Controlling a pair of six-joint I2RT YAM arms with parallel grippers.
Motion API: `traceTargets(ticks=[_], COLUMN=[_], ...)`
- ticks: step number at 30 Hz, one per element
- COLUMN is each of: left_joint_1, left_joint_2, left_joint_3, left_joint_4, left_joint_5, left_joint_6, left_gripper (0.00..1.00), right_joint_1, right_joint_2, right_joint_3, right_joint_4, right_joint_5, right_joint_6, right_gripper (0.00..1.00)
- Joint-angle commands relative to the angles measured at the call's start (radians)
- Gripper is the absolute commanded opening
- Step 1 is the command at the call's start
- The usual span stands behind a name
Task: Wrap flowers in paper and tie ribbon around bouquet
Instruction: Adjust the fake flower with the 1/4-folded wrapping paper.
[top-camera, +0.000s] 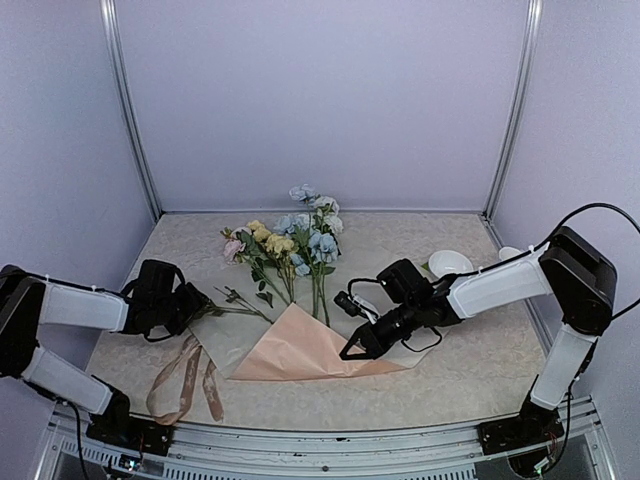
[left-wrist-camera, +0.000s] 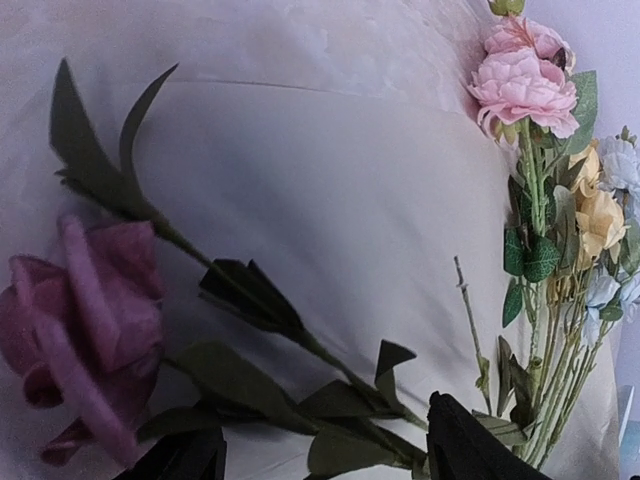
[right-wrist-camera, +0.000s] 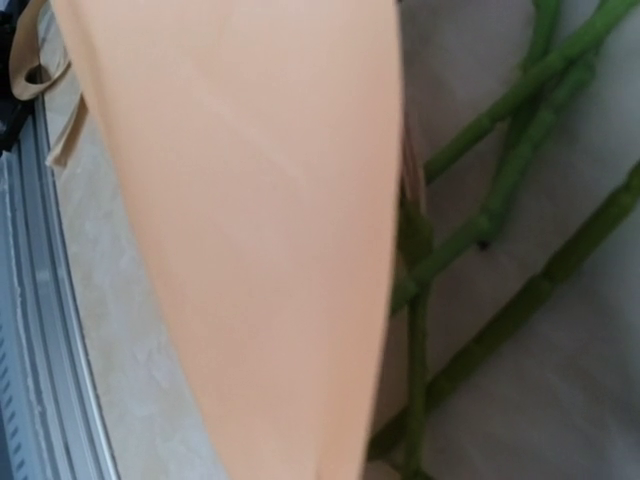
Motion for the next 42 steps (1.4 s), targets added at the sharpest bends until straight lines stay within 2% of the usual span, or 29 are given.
traceTargets(ticks=[1, 14, 18, 21, 23, 28, 35, 42], left_joint_1=[0.012, 0.012, 0.014, 0.015, 0.01, -0.036, -0.137, -0.184], left_joint_2=[0.068, 0.267, 0.35, 0.407, 0.428, 0.521, 0.657, 0.78], left_joint_3=[0.075, 0.217, 0.256, 0.289, 0.319, 0.484, 0.706, 0.874], left_joint_4=[0.068, 0.089, 0.105, 0.127, 0.144, 0.078, 0.033, -0.044], left_joint_5=[0.011, 0.067, 0.094, 0.116, 0.139, 0.142, 0.209, 0.257], left_joint_6=[0.056, 0.157, 0.169, 0.198, 0.227, 0.359, 0.455, 0.532], left_gripper=[0.64, 0.39, 0.26, 0.09, 0.04, 0.02, 0.02, 0.02], right_joint_1=[0.009, 0.011, 0.011, 0.01, 0.011, 0.011, 0.011, 0.011], right_joint_2=[-0.002, 0.009, 0.012, 0.01, 0.01, 0.023, 0.033, 0.041], right_joint_3=[-0.007, -0.01, -0.01, -0.014, -0.019, -0.02, -0.018, -0.02], right_joint_4=[0.013, 0.021, 0.021, 0.03, 0.038, 0.051, 0.064, 0.064], right_joint_5=[-0.013, -0.018, -0.017, -0.021, -0.025, -0.03, -0.023, 0.023], right_joint_6=[0.002, 0.01, 0.012, 0.017, 0.023, 0.029, 0.042, 0.068], right_gripper=[0.0, 0.0, 0.0, 0.0, 0.0, 0.0, 0.0, 0.0])
